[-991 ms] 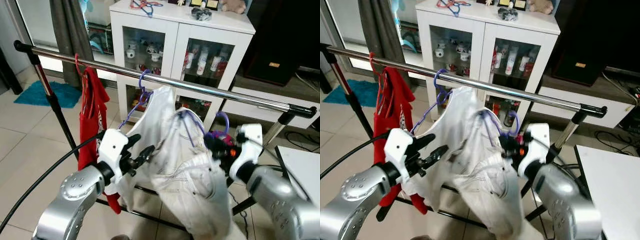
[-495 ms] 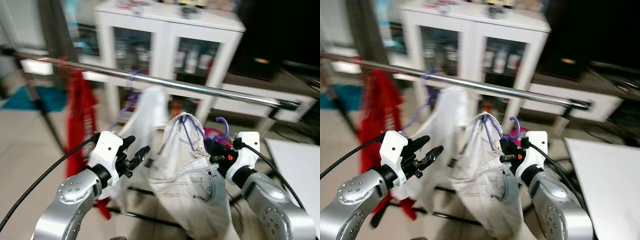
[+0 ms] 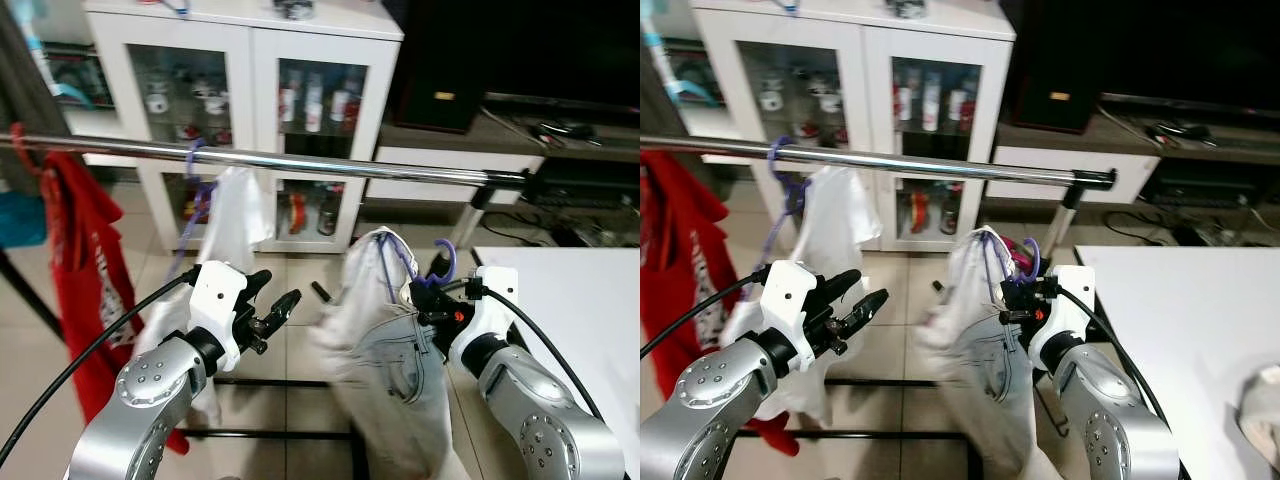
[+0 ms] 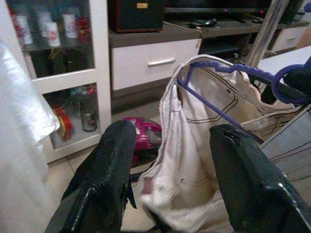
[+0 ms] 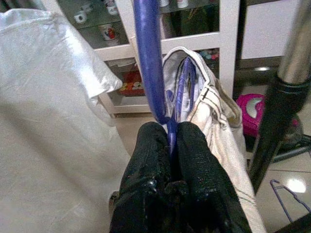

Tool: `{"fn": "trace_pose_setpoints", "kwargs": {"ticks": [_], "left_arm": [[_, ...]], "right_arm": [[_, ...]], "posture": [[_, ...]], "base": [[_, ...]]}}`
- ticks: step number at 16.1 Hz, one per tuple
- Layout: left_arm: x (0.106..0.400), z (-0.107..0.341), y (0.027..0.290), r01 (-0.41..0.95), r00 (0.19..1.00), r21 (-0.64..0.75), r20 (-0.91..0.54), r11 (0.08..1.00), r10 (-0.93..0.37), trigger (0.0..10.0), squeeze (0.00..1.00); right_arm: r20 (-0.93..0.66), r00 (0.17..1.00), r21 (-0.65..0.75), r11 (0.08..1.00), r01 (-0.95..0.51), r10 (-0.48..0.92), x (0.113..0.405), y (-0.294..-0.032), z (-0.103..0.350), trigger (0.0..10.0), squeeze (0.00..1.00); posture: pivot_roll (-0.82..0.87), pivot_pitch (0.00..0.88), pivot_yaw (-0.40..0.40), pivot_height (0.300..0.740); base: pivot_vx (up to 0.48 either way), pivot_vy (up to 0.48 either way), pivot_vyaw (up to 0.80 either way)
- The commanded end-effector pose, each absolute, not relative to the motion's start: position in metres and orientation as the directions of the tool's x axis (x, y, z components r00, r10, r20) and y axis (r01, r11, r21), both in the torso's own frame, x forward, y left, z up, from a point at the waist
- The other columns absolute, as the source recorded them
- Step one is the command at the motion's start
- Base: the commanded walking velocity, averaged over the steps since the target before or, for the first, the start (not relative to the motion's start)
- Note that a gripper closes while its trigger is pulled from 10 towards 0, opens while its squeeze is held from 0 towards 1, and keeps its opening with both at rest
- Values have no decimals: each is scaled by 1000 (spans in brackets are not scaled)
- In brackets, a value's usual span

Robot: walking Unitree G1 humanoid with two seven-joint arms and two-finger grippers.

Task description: Hang hanger

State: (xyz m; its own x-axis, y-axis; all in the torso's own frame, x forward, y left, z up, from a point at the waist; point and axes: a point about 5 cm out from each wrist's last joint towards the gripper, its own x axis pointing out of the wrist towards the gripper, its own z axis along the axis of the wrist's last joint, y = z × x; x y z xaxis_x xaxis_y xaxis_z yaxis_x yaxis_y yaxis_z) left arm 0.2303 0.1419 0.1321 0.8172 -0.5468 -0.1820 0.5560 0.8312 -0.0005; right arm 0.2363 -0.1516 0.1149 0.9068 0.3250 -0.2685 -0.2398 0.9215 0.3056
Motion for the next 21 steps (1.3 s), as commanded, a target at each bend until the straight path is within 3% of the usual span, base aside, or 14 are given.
{"fn": "trace_pose_setpoints", "kwargs": {"ticks": [1, 15, 19, 20, 21], "left_arm": [[229, 136, 140, 563, 814, 1, -172, 826, -555, 10000, 0], [232, 138, 139, 573, 807, 6, -174, 819, -564, 10000, 0], [238, 133, 152, 567, 810, 62, -225, 822, -542, 10000, 0], [242, 133, 159, 555, 818, 81, -236, 828, -525, 10000, 0], [246, 133, 164, 547, 824, 101, -242, 831, -512, 10000, 176]], "right_arm": [[-212, 925, 300, 922, -246, 316, 240, -153, 126, 10000, 0], [-201, 916, 263, 920, -291, 347, 242, -152, 132, 10000, 0], [-101, 861, 218, 856, -469, 498, 245, -159, 153, 10000, 0], [-70, 837, 217, 827, -518, 543, 245, -162, 159, 2275, 0], [-45, 813, 217, 800, -560, 581, 244, -164, 164, 0, 0]], "posture": [[92, 0, -88, 740], [87, 0, -86, 740], [87, 0, -88, 740], [85, 0, -87, 740], [83, 0, -87, 740]], "base": [[-247, 0, 0], [-213, 0, 0], [0, 0, 0], [0, 0, 0], [0, 0, 0]]}}
